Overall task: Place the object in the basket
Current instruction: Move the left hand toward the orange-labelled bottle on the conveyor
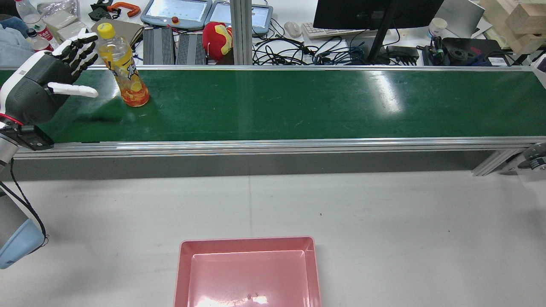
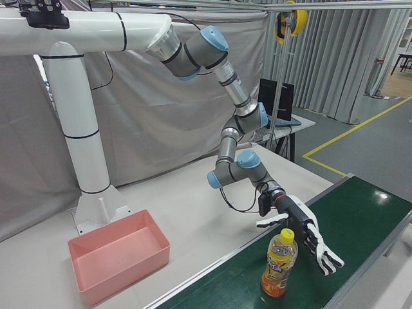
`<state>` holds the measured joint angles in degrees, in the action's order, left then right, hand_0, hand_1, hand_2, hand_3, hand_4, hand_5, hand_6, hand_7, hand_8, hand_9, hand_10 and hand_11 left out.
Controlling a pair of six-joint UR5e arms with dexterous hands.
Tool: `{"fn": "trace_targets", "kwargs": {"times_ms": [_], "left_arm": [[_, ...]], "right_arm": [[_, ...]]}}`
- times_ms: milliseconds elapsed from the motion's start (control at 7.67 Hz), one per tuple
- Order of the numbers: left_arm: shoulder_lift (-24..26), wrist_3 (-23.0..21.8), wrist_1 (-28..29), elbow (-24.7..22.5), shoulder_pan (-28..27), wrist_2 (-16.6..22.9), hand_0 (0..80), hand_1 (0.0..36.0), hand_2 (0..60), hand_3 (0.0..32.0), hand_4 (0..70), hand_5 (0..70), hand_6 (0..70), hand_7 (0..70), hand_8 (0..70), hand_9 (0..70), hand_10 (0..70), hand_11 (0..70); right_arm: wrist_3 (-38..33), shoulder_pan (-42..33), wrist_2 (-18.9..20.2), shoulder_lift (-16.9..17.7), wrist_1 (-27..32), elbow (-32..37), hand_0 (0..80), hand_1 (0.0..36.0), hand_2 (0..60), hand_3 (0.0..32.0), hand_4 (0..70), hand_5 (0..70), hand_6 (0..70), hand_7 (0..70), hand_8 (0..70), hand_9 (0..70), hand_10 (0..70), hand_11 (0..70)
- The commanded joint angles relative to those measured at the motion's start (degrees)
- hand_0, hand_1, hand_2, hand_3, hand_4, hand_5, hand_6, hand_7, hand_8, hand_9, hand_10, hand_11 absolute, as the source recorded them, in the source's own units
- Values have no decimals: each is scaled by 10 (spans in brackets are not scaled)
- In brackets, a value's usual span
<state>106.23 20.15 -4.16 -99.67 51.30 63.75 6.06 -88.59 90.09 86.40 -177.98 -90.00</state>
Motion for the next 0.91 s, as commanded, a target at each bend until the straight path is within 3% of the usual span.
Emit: {"fn": "trace_targets", "kwargs": {"times_ms": [0,261,783], "left_arm": [[40,1,-28,15,-8,1,613,191,0,0,105,238,0,0,41,61,50,97],[93,1,-39,53,-8,5,623,202,0,0,97,238,0,0,37,54,47,93],[98,-3,-42,55,-8,6,641,220,0,0,118,259,0,0,43,63,52,102]], "right_arm": [[0,0,-1,0,0,0,0,0,0,0,0,0,0,0,0,0,0,0],[0,0,0,0,0,-1,0,0,0,0,0,0,0,0,0,0,0,0],[0,0,0,0,0,-1,0,0,0,0,0,0,0,0,0,0,0,0]]}}
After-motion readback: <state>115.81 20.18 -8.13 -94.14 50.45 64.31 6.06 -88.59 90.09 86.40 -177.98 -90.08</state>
